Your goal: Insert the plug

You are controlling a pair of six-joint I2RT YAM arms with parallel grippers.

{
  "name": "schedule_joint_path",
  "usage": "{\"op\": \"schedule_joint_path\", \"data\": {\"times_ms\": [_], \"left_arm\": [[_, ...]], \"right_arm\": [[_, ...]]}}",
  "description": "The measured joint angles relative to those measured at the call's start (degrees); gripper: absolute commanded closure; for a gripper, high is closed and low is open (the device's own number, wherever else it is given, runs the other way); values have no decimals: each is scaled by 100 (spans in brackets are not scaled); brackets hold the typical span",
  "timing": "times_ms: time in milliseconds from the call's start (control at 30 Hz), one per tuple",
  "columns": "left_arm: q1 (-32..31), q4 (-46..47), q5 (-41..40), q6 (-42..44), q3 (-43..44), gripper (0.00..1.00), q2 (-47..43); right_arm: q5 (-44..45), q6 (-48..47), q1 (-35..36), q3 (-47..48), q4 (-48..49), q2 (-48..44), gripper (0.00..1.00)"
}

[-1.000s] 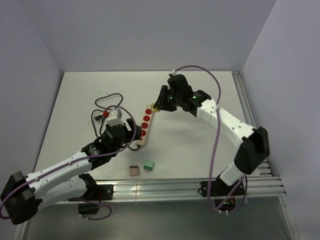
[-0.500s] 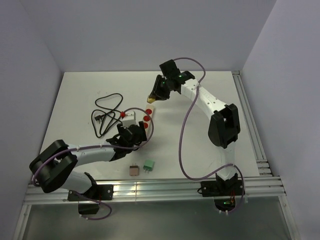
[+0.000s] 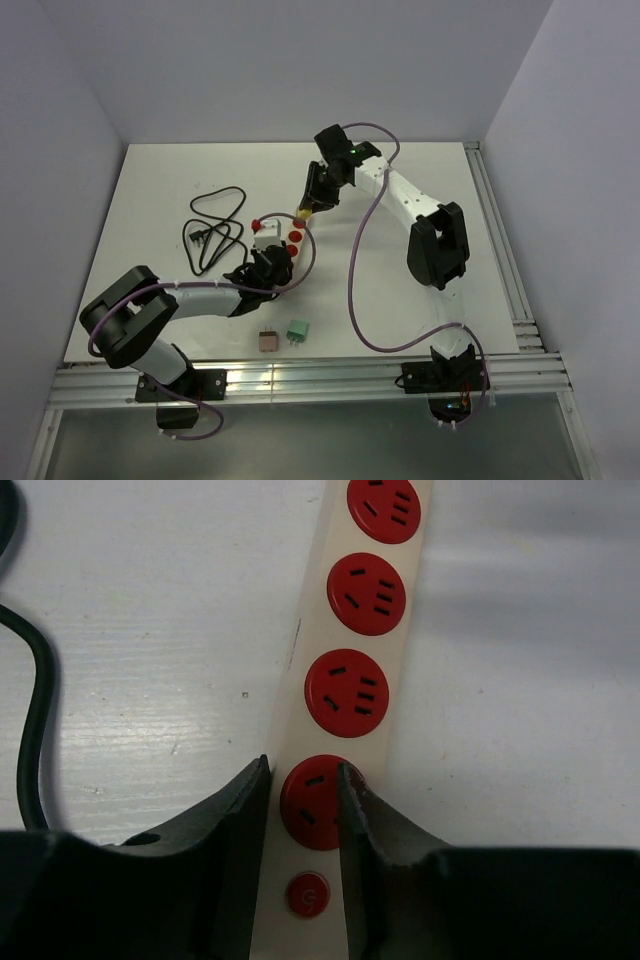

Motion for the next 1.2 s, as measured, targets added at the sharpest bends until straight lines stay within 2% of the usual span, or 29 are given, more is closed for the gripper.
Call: {"op": "schedule_joint_path", "data": {"times_ms": [100, 333, 700, 1033, 1200], "left_arm": [[50, 232, 76, -20, -90, 68, 0], [92, 581, 170, -162, -291, 87, -35], [212, 1150, 490, -660, -719, 98, -151], [227, 1792, 949, -1045, -1113, 100, -212], [205, 1919, 1156, -1163, -1187, 100, -219]], "right_arm": [[13, -90, 0, -24, -55, 0, 100], [46, -199, 0, -85, -249, 2, 100], [396, -114, 28, -496, -315, -24, 100], [804, -92, 146, -417, -354, 2, 100], [964, -146, 275, 238, -542, 330, 100]]}}
